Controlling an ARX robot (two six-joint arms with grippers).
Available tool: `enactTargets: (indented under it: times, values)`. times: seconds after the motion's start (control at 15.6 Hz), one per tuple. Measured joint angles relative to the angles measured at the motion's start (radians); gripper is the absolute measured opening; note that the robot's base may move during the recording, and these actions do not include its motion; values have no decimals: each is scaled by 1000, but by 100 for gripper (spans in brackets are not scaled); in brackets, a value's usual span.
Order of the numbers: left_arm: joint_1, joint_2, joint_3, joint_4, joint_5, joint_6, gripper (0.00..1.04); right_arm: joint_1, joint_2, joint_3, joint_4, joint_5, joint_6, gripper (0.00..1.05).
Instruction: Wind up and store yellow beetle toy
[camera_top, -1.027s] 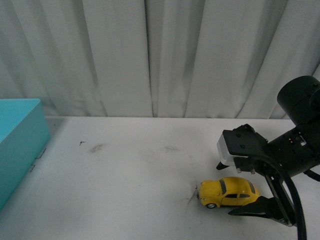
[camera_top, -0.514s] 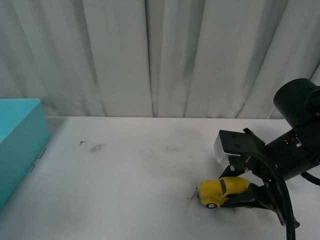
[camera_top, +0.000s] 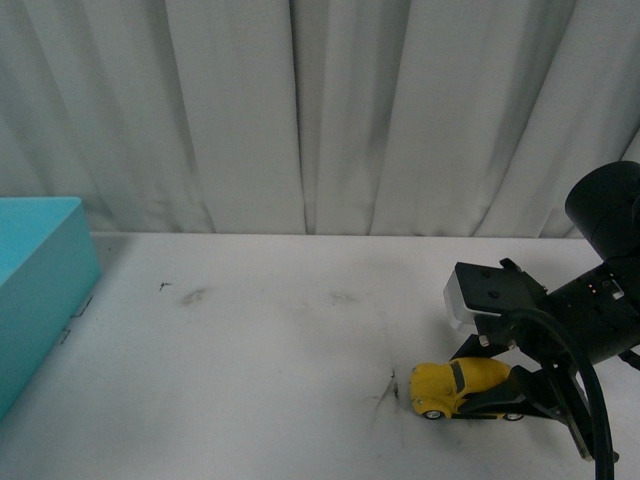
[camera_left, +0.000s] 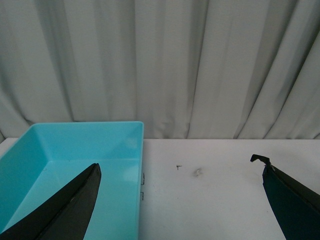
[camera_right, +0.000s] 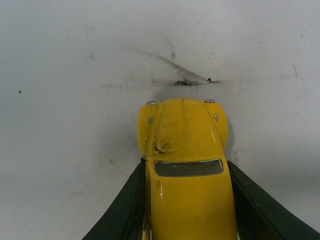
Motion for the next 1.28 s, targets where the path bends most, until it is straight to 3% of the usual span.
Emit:
enactTargets:
  times: [0.45,0.71,1.28]
  values:
    - [0,0,0,0,0,0,98,-73,-45,-99,16,3,-83,42]
    - [0,0,0,0,0,0,98,-183,-51,-131,-40,-48,-251,42]
    - [0,0,0,0,0,0,98,-372,-55,-167,-89,-64,-293,42]
